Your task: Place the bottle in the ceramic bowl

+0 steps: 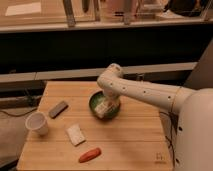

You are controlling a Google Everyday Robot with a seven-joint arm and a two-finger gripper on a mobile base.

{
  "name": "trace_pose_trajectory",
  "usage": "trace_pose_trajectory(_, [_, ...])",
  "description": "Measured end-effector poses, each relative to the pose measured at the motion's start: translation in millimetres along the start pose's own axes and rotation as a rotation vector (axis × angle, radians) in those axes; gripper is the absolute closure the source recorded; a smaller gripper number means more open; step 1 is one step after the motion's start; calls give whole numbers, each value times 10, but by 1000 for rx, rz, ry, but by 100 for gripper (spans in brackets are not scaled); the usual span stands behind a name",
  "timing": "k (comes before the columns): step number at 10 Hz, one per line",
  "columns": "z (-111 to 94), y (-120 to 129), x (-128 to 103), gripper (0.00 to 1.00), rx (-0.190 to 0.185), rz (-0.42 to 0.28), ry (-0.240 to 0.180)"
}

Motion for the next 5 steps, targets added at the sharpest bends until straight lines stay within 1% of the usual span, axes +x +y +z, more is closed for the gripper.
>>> trace_pose_trajectory(1, [9, 0, 0, 84, 0, 0, 0])
trace_pose_trajectory(2, [11, -6, -1, 84, 0, -1, 0])
trace_pose_trajectory(5, [28, -15, -3, 70, 2, -2, 1])
